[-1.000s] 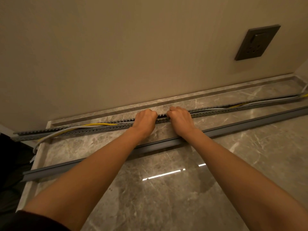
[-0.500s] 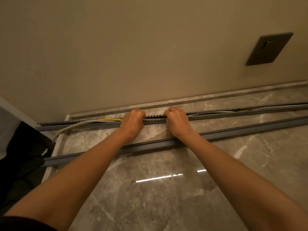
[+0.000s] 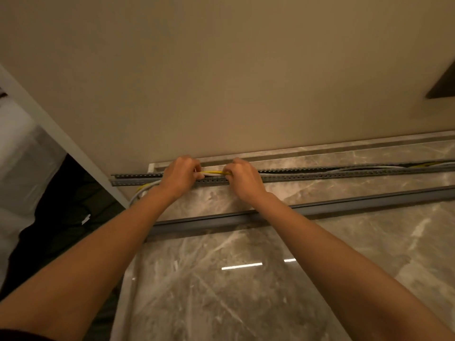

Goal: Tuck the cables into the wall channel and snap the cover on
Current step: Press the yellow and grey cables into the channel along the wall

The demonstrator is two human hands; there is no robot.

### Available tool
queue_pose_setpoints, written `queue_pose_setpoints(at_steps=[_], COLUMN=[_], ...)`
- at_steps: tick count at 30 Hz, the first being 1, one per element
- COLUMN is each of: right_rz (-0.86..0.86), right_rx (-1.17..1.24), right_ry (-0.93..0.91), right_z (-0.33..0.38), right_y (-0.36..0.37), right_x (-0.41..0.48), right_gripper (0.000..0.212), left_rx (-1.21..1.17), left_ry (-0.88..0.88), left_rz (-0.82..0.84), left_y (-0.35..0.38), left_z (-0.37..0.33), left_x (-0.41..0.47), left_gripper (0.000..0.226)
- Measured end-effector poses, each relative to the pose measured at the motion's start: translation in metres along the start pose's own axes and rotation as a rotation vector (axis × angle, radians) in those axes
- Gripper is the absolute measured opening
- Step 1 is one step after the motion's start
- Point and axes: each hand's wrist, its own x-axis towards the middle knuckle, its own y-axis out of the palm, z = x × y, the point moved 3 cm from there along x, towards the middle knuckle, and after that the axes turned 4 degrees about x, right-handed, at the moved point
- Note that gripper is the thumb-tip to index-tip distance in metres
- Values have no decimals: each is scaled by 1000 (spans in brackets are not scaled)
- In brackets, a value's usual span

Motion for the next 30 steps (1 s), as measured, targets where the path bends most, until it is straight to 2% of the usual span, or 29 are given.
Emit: queue_pose_setpoints(at_steps=[4,7,14,17,19,21,23,25,27,30], right_rz=[-29,0,36,26,26,35,70,80,78,100], right_rx=[46,62,64,-8,-62,-70,-66,-83,-121,-174], right_ry=[26,25,18,61,61,21,-38,-82,-111,-191], right_z=[23,36,69,73,77,88,104,121,129,139], right_y=[13,24,40,41,42,46,55,65,73,83], right_x=[11,18,28,29,31,34,36,38,39,42], right_gripper=[32,32,27,26,26,27,30,33,36,40], left_rx=[-24,-3,-37,-142,-205,-278,-402,-559,-611,-701], left_ry=[60,167,318,312,167,-107,-345,-491,-528,-541], left_rz=[56,79,10,-124,-287,-370,-271,-97,10,-4], left_y=[-5,-5,-7,-9,-15,-19,-17,-11,-3,5], left_z=[35,51,66,81,100,125,144,157,162,179], left_x=[0,-2,-8,-19,-24,-23,-20,-19,-19,-14], left_gripper=[18,20,20,28,33,37,43,47,47,43])
